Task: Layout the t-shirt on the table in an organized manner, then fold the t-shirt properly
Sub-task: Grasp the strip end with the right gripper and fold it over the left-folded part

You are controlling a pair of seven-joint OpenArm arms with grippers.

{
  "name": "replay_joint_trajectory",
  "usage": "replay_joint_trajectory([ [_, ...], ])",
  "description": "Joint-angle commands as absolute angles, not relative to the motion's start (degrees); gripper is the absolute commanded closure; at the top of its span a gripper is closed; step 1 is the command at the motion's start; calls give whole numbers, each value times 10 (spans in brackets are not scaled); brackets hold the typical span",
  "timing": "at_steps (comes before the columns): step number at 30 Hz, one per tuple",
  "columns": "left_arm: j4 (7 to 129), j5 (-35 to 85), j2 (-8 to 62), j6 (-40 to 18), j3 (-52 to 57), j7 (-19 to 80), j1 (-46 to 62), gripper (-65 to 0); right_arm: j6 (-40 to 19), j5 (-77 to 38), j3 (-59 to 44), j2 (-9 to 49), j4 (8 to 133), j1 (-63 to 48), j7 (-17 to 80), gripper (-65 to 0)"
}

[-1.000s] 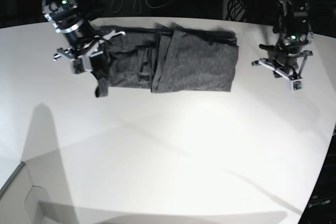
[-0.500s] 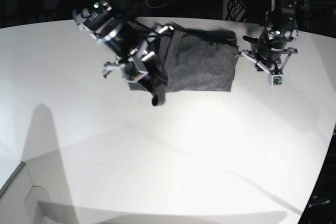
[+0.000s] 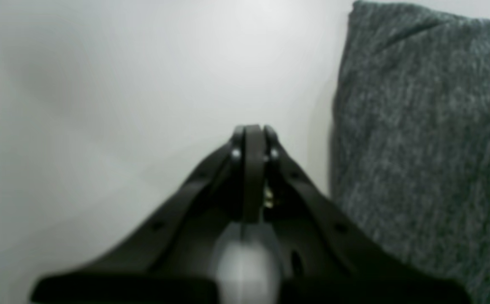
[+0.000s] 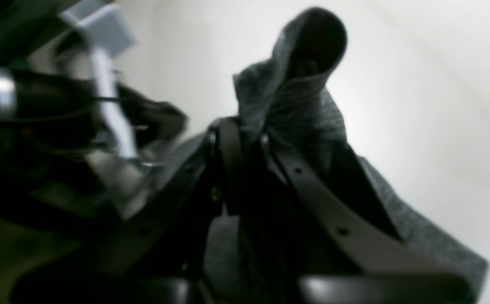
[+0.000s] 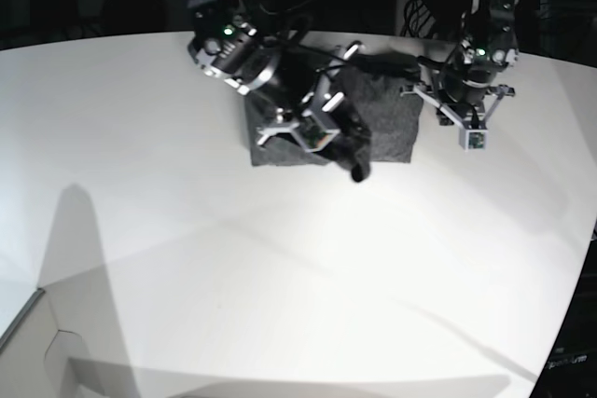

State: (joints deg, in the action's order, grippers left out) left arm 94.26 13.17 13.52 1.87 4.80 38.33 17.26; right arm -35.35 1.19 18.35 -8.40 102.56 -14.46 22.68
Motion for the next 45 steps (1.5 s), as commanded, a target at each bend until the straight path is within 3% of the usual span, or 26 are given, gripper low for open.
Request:
replay_joint_trajectory([
  [1,947,138,138,13,48,400,176,-1,-357,0,196,-90,1027,-130,206,0],
  [18,947,138,138,13,45,400,190,-1,-356,0,281,-90,868,-7,205,0],
  [23,947,138,139,13,47,400,191,-1,-356,-3,281,-90,836,14,204,-101],
  [27,947,138,139,13,48,400,198,-1,-358,-3,286,-90,841,14,203,-165],
  [33,947,138,139,13,68,400,199,-1,-358,-3,303,-90,902,1,203,-173],
  [42,996,138,139,12,170,400,225,-1,-358,-3,172,-90,1000,-72,209,-177],
  [45,1004,138,139,12,196,400,221,-1,-358,-3,148,-90,1040,-113,209,-215],
])
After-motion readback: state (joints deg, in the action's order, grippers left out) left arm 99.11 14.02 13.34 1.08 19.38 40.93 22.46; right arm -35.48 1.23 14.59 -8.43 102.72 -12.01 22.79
